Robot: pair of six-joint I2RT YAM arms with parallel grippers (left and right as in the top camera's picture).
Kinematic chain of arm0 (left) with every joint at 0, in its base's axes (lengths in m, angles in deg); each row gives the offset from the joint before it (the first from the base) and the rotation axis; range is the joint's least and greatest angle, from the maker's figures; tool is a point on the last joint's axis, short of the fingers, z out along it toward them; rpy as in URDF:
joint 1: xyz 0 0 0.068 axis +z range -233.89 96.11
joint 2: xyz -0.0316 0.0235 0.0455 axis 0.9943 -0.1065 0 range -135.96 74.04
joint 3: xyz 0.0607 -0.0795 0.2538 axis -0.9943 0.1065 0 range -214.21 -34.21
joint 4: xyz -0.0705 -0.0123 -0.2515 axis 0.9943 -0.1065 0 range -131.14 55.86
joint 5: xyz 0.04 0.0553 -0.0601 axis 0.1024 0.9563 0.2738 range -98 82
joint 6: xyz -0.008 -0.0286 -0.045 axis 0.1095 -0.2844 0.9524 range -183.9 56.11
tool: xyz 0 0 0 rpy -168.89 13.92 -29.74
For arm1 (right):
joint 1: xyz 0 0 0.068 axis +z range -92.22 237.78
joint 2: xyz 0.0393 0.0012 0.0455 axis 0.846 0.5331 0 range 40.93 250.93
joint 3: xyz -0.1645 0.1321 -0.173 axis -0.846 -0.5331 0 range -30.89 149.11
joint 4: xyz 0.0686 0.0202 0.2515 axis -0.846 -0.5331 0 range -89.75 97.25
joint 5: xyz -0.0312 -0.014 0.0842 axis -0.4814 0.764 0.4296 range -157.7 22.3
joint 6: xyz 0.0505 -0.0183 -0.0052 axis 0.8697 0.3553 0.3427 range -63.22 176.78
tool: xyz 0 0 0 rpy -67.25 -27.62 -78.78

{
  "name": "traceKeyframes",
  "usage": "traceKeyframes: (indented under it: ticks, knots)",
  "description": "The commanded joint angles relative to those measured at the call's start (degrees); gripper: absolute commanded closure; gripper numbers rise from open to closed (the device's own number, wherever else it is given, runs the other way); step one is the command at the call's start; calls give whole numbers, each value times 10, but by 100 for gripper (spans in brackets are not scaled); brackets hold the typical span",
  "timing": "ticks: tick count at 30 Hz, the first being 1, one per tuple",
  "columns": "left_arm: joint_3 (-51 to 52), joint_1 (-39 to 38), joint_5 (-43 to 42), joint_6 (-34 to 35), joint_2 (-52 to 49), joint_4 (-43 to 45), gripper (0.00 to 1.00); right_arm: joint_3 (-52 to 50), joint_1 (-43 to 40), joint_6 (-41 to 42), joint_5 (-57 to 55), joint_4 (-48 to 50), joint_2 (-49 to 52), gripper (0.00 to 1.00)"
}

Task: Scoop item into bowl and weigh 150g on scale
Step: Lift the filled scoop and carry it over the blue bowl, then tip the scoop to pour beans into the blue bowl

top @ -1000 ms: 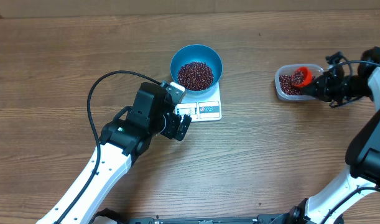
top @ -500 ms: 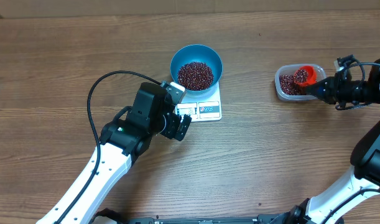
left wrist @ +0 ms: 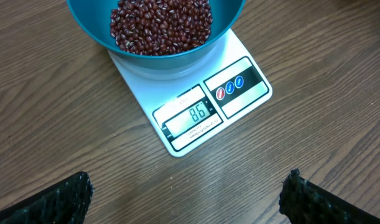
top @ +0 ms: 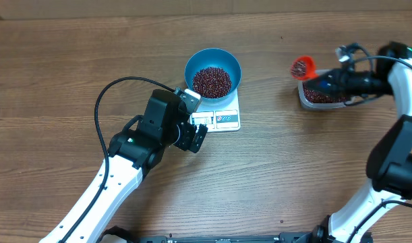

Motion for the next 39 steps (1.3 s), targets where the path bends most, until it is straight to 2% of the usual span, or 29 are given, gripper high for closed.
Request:
traceKeyframes:
  ticks: [1, 5, 11, 21, 26, 39]
  knots:
    - [2, 3, 3, -2, -3, 2, 0, 44, 44, 21, 19, 2, -4, 96]
    - [2, 3, 3, -2, -3, 2, 1, 81, 102, 66, 4, 19, -4, 96]
    - [2, 3, 3, -2, -3, 2, 1, 109, 188, 154, -83, 68, -4, 96]
    - [2, 3, 3, -2, -3, 2, 1, 109, 320, 264, -315, 141, -4, 96]
    - [2, 3, 3, -2, -3, 2, 0, 109, 379, 278, -454, 163, -4, 96]
    - [2, 3, 3, -2, -3, 2, 0, 126, 468, 278, -715, 165, -4, 96]
